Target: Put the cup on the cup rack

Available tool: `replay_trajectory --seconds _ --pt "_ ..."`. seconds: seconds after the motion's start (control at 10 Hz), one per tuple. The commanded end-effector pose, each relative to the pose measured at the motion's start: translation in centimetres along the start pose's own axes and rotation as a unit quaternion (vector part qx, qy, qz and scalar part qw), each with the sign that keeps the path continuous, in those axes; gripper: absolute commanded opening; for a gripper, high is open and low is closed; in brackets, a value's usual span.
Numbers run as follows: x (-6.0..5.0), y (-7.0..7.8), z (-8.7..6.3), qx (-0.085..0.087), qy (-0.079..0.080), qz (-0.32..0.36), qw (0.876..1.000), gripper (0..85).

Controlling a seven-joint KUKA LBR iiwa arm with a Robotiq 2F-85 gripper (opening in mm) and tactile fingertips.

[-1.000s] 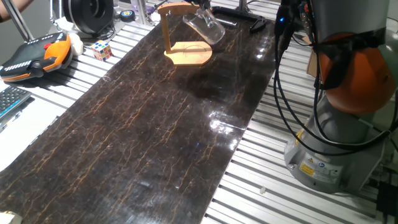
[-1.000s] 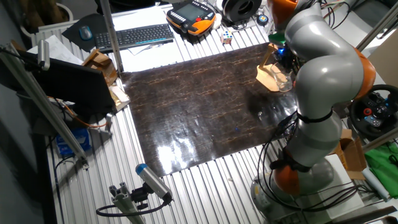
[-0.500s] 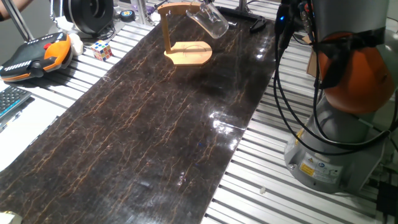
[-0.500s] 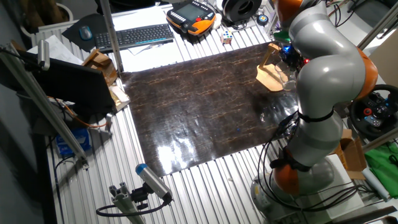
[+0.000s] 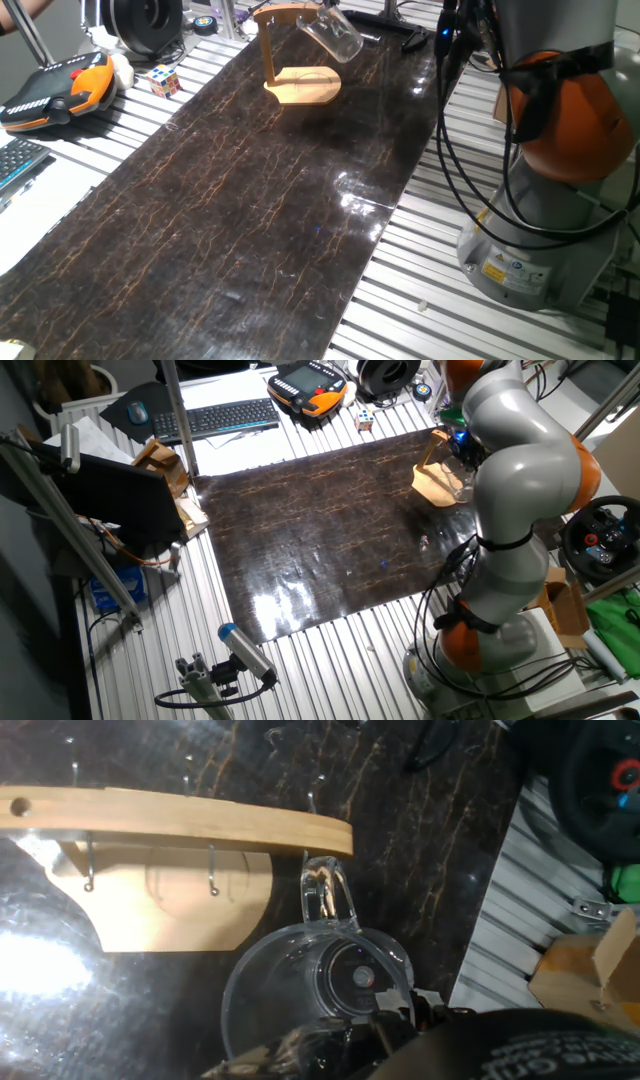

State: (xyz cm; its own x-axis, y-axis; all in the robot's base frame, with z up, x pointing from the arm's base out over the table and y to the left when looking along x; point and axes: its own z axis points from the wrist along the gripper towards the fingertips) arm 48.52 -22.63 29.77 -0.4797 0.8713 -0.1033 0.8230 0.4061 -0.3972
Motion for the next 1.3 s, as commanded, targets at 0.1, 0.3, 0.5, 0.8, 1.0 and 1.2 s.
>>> replay_trajectory --seconds 0.1,0.3,0.5,0.8,1.0,1.2 --pt "-0.1 0.6 0.2 -0.001 0.000 0.000 1.000 2.0" --pt "0.0 1.3 0.5 -0.003 -0.002 -0.001 1.000 2.0" --pt "0.1 1.6 0.6 -0.002 -0.002 -0.003 1.000 2.0" --pt "0.5 2.3 0.6 0.002 -0.007 -0.001 1.000 2.7" --pt "0.4 2.8 0.8 0.006 -0.015 -0.003 1.000 7.3" --pt "0.4 3.4 0.9 0.007 -0.023 -0.003 1.000 13.7"
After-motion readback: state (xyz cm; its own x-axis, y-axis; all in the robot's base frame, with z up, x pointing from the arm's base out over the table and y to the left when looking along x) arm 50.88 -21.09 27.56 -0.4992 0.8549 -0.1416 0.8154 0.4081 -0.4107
